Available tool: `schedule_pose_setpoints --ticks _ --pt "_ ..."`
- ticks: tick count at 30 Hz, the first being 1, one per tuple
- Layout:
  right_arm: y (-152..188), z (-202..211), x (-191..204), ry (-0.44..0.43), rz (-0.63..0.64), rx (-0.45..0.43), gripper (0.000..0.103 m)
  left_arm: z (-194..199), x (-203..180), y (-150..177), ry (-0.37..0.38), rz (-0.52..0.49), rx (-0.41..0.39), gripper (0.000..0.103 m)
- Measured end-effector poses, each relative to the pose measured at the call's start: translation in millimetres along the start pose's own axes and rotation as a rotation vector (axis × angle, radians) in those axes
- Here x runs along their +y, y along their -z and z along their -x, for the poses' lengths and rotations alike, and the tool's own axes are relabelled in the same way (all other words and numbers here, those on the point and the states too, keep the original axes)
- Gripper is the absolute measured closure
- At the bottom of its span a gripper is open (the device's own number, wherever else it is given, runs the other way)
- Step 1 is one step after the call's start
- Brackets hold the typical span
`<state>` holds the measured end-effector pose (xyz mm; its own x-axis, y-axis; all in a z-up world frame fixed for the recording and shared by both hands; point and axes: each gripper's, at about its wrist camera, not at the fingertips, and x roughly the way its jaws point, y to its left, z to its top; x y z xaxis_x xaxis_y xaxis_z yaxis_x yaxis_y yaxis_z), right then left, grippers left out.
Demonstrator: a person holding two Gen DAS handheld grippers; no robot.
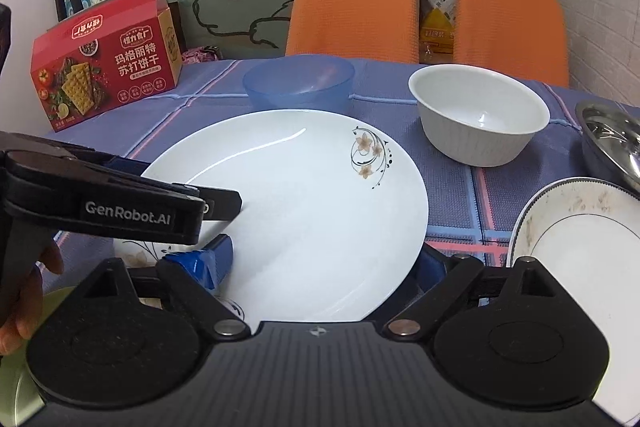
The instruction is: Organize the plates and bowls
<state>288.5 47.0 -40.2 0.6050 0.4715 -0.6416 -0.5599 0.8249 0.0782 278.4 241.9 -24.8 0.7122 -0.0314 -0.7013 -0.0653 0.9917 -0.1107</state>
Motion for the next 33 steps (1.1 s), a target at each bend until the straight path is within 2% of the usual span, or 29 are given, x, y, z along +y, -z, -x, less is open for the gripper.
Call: schedule_pose_setpoints --ticks 3,6,7,12,16,23,28,33 --pt "-2.4 -0.4 5.0 0.025 -0.010 0.017 0.023 -1.1 -2.7 -3.1 -0.011 0.012 0.003 0.048" --pt "-4.1 0.7 5.0 0.005 -0.045 0.020 0.023 -1.3 -1.7 -9.0 -0.026 0.036 0.016 0.054" --pt "-4.7 2.5 6.0 0.002 -0.047 0.014 0.023 0.7 -3.0 -10.9 -0.031 0.031 0.007 0.057" --pt "-14.4 25.0 10.3 0.005 -0.039 -0.076 0.023 18.9 -3.0 -19.5 -0.010 0.039 -0.043 0.057" --pt "-12.8 32.0 13.7 0.004 -0.027 -0.080 0.023 32.2 -7.8 -15.1 -0.019 0.031 -0.062 0.057" --pt "4.0 69.3 31.2 -0.022 -0.017 -0.103 0.023 76.7 -13.9 10.2 -0.030 0.037 -0.097 0.056" --pt "30.4 105.2 52.8 -0.040 -0.005 -0.112 0.023 114.5 -23.4 47.3 -0.059 0.045 -0.109 0.056" --pt "58.2 119.7 65.0 -0.063 -0.018 -0.083 0.023 136.3 -32.9 85.9 -0.111 0.059 -0.100 0.055"
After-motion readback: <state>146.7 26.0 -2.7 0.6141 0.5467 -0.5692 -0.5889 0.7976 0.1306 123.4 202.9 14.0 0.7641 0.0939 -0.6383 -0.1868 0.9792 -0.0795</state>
